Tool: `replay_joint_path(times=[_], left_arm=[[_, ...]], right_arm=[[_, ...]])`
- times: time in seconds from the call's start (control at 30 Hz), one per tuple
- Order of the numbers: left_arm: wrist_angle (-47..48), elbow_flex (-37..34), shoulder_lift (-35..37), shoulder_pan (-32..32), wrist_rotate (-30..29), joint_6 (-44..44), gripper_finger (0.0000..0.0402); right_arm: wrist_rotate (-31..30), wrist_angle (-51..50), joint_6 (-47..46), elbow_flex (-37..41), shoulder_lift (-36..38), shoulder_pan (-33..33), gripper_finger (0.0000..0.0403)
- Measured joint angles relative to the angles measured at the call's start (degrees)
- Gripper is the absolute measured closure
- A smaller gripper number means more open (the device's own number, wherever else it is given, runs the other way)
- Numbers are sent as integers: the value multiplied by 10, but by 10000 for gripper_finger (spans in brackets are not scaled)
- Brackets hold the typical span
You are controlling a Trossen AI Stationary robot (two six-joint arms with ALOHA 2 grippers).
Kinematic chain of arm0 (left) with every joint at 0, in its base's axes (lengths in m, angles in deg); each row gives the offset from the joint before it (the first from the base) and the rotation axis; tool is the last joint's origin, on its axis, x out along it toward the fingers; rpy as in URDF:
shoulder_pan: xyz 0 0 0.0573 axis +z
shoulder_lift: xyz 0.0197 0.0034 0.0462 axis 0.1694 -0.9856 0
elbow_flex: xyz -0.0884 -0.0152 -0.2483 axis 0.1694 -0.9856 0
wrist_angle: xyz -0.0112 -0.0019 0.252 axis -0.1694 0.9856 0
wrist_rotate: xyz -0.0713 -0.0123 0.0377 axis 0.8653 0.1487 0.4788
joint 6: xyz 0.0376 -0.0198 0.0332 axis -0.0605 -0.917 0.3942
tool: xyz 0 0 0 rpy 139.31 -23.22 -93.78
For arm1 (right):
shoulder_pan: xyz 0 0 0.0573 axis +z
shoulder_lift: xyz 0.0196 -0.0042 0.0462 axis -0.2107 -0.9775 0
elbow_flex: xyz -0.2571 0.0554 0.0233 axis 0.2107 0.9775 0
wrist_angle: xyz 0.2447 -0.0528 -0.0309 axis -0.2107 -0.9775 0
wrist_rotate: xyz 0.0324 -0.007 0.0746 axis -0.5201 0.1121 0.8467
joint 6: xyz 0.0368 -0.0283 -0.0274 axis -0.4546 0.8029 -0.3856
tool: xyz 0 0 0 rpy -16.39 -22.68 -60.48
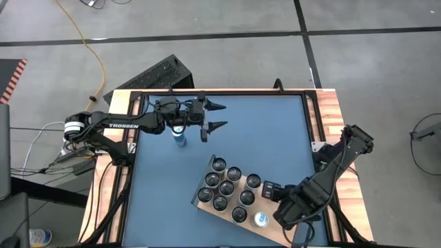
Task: Place canned beverage on shelf
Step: Put the right blue soda can aligned with the other blue soda can on the shelf
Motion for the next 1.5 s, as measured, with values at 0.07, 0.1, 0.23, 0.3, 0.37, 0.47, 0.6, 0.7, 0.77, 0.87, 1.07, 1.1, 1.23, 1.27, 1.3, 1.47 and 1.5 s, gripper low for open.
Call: replay_joint_path(times=[0.07,0.1,0.23,0.3,0.37,0.47,0.6,0.7,0.77,0.87,1.07,1.1,1.23,1.27,1.3,1.47,1.5], left_arm=[[0,0,0,0,0,0,132],[0,0,0,0,0,0,132],[0,0,0,0,0,0,132],[0,0,0,0,0,0,132],[0,0,0,0,0,0,132],[0,0,0,0,0,10,132],[0,0,0,0,2,20,132],[0,0,0,0,4,22,132],[0,0,0,0,4,22,132],[0,0,0,0,5,17,132],[0,0,0,0,5,15,132],[0,0,0,0,5,17,132],[0,0,0,0,5,26,132],[0,0,0,0,5,26,132],[0,0,0,0,5,27,132],[0,0,0,0,5,33,132],[0,0,0,0,5,33,132]], right_arm=[[0,9,8,0,0,0,188],[0,11,17,0,0,-2,188],[0,22,45,0,0,-12,188],[8,27,45,0,0,-17,188],[17,34,45,0,0,-23,188],[21,41,45,0,0,-27,188],[44,56,45,0,0,-27,188],[45,61,45,1,-8,-27,188],[46,62,48,1,-9,-26,188],[46,64,57,1,-7,-26,188],[66,72,75,8,-7,-37,188],[70,74,83,11,-7,-39,188],[77,77,92,12,-7,-51,188],[77,77,94,12,-7,-54,188],[78,78,100,12,-7,-56,188],[94,82,120,12,-5,-68,188],[95,85,120,12,-5,-69,188]])
